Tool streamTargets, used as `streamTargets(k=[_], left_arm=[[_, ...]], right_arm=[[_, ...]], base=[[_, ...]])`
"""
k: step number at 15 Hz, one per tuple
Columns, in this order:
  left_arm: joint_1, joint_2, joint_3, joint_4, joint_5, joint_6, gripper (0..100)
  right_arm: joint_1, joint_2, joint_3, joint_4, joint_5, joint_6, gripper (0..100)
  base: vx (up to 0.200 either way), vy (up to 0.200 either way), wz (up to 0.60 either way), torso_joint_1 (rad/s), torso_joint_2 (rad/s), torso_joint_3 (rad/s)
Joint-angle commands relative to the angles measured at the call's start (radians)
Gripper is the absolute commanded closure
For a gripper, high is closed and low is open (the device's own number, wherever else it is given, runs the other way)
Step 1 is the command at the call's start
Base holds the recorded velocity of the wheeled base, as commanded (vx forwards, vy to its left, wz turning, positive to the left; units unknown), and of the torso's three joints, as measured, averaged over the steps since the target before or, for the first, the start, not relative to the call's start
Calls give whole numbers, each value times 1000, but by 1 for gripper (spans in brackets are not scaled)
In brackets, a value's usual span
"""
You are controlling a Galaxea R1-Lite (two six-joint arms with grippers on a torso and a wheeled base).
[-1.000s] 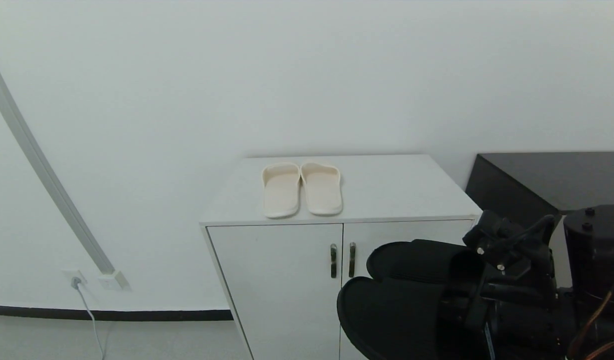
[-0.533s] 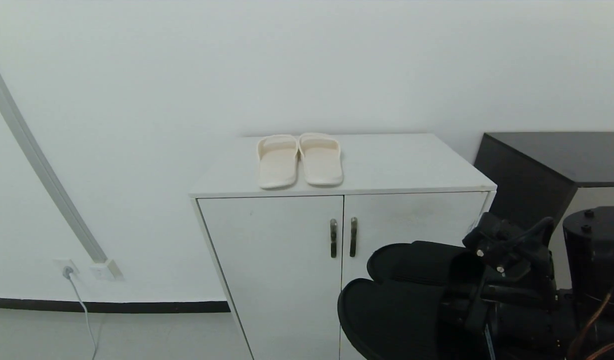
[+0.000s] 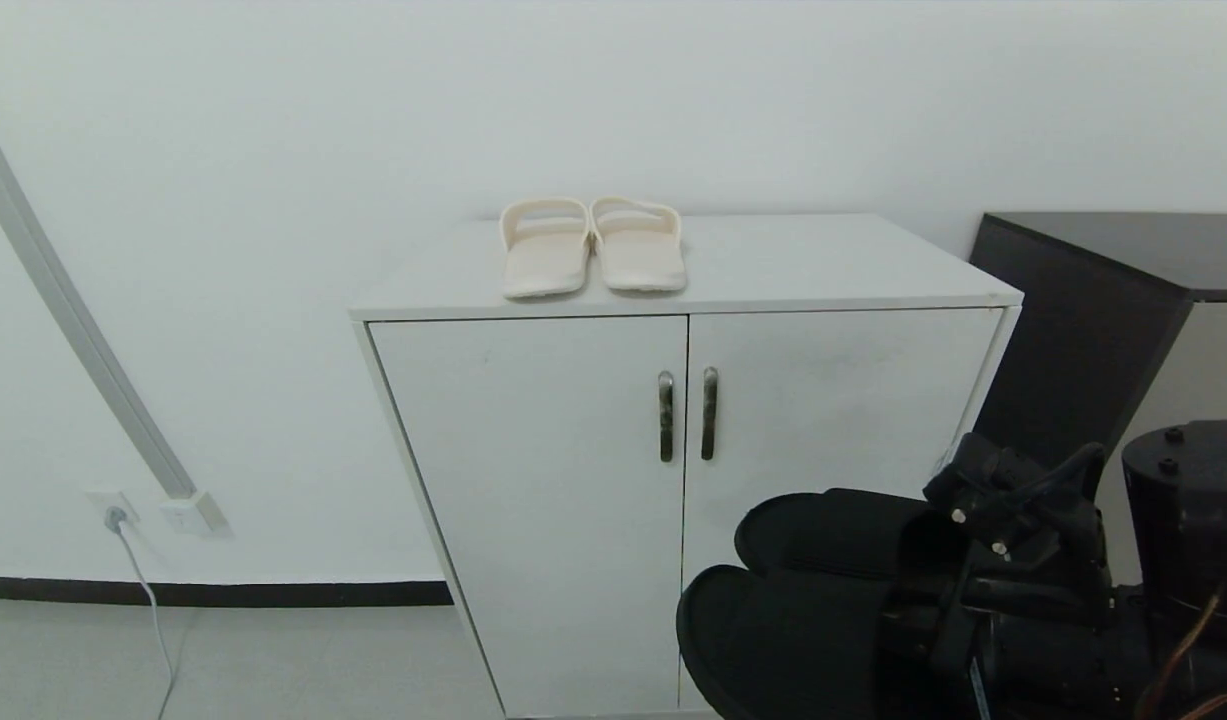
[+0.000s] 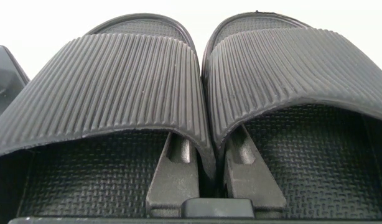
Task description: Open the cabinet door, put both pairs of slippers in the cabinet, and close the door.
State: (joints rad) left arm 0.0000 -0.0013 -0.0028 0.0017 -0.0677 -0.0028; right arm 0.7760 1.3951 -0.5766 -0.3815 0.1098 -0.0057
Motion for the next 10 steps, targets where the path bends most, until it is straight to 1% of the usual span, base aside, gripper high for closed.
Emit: streamTargets(k=[1, 4, 5, 8, 9, 10], left_arm=[[0, 1, 0, 0, 0, 0, 0], [0, 1, 0, 0, 0, 0, 0], [0, 1, 0, 0, 0, 0, 0], [0, 1, 0, 1, 0, 0, 0], [0, 1, 0, 1, -1, 0, 0], [0, 1, 0, 1, 0, 0, 0]], right_arm=[[0, 2, 1, 0, 1, 0, 100], [0, 1, 4, 0, 2, 0, 100], [-1, 2, 6, 0, 24, 0, 100], [-1, 1, 6, 0, 28, 0, 100], [0, 1, 7, 1, 27, -10, 100], [0, 1, 12, -2, 27, -30, 100]], base=[[0, 0, 0, -119, 456, 334], [0, 0, 0, -103, 461, 354], [0, 0, 0, -76, 452, 378], [0, 0, 0, -45, 445, 393], [0, 0, 0, -7, 261, 212], [0, 0, 0, 0, 0, 0]])
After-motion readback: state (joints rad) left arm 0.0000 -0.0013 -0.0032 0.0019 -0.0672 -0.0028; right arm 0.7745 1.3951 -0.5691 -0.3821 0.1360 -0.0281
